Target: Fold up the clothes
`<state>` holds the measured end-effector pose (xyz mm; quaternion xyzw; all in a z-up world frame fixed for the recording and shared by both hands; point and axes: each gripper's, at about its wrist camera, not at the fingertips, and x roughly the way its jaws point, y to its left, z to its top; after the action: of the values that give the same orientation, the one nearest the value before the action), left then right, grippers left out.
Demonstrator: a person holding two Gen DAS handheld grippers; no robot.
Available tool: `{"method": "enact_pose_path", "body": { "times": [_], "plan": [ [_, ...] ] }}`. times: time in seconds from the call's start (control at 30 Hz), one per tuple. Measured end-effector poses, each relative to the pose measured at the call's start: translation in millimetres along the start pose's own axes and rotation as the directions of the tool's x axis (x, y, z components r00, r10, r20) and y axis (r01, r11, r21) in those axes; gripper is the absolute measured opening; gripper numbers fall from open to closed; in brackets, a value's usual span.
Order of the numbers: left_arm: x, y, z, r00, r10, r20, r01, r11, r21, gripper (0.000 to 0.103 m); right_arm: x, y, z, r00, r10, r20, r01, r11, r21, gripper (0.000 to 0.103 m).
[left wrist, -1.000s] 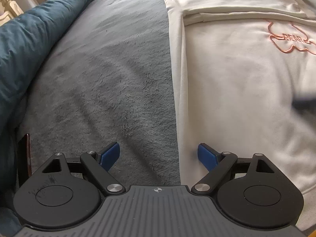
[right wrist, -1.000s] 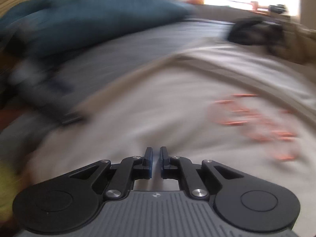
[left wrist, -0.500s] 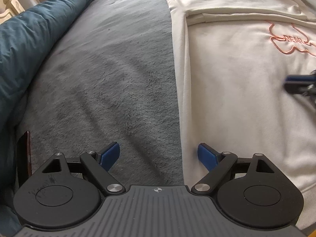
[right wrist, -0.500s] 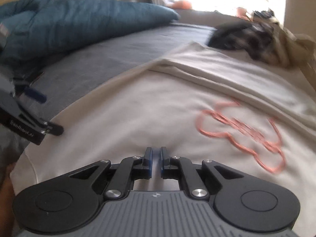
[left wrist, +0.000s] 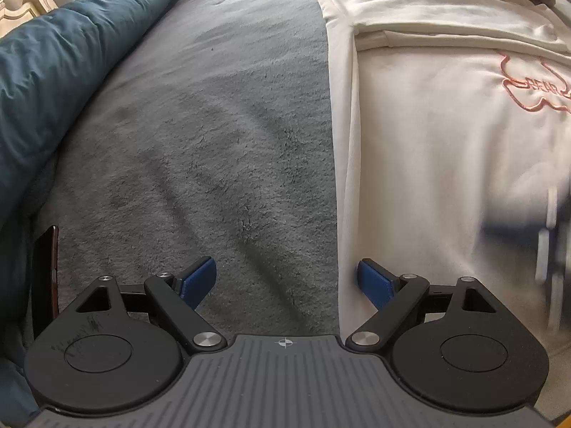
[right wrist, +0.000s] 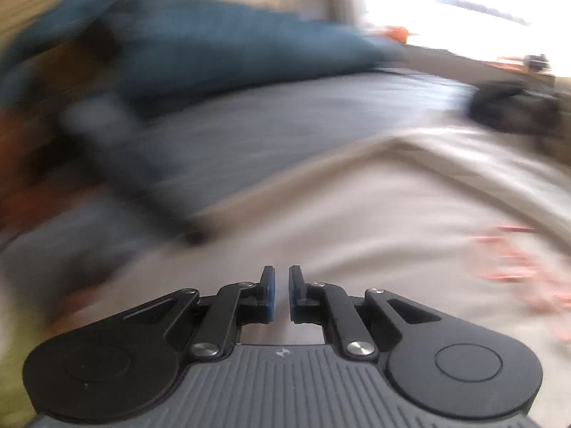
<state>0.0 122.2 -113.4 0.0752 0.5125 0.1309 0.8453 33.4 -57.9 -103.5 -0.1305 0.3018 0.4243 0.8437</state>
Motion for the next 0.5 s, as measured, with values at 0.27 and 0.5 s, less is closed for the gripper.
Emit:
{"method": "enact_pose_path", "body": {
  "times": [0.27, 0.5],
  "plan": [
    [-1, 3, 1, 1.000, 0.022, -0.003, -0.022, 1.000, -0.017, 0.087, 29, 49, -1, 0.977, 0.207, -0.052, -0.212, 0.969, -0.128, 0.008],
    [-26, 6, 4, 0.989, 0.012, 0.147, -0.011, 1.000, -0.011, 0.087, -12, 19, -2, 0.938, 0.344, -0.035, -0.344, 0.939, 0.007, 0.007]
  ]
}}
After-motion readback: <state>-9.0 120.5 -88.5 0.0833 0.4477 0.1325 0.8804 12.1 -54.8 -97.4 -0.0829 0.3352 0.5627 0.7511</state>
